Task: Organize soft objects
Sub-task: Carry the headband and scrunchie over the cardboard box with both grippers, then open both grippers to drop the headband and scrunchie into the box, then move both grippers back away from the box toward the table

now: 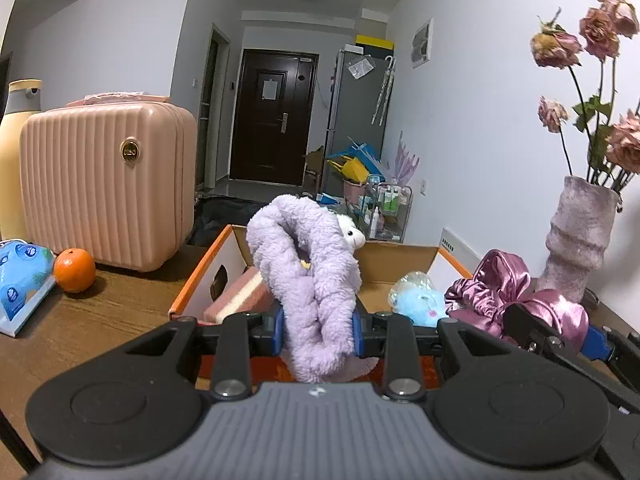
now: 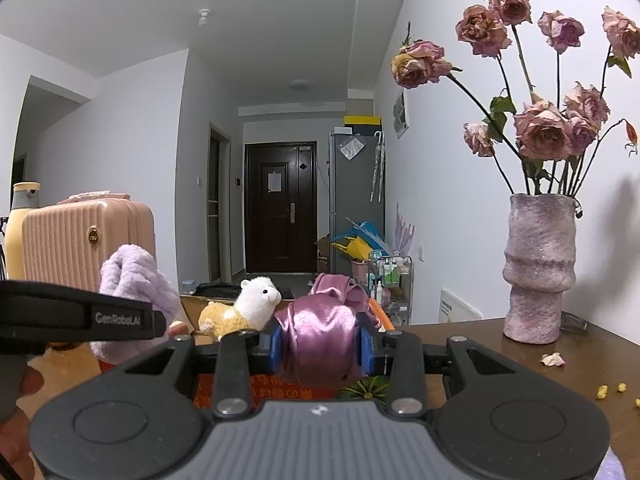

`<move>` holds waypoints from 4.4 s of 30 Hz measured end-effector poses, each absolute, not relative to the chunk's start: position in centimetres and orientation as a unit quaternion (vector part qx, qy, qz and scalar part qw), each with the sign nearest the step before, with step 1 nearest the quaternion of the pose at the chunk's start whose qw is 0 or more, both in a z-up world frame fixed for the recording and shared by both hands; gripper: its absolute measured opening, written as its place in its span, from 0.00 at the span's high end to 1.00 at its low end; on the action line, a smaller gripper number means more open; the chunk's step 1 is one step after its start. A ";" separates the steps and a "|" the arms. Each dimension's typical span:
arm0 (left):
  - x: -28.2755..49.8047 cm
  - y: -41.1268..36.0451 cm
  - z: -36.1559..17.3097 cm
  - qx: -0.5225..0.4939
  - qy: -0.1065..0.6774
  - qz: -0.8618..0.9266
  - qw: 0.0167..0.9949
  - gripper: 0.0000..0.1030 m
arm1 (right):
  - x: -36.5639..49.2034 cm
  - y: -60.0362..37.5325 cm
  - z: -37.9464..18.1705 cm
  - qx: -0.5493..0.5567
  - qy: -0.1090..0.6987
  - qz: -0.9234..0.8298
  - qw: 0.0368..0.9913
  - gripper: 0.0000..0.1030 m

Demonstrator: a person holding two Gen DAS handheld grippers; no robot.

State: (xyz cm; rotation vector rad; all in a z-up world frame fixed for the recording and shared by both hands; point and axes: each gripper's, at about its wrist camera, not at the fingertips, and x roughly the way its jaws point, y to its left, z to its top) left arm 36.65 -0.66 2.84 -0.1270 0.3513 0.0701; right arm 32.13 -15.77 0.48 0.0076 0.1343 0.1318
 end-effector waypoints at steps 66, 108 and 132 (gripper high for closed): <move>47.7 1.4 1.5 -0.036 0.132 0.127 0.982 0.00 | 46.7 -12.4 -1.6 0.009 0.146 0.069 0.987 0.00; 37.7 2.4 1.2 -0.046 0.154 0.114 0.980 0.00 | 37.8 -15.8 -1.8 0.000 0.141 0.083 0.987 0.00; 29.5 0.2 0.2 -0.031 0.190 0.070 0.979 0.00 | 28.8 -18.2 -1.7 -0.029 0.132 0.073 0.988 0.00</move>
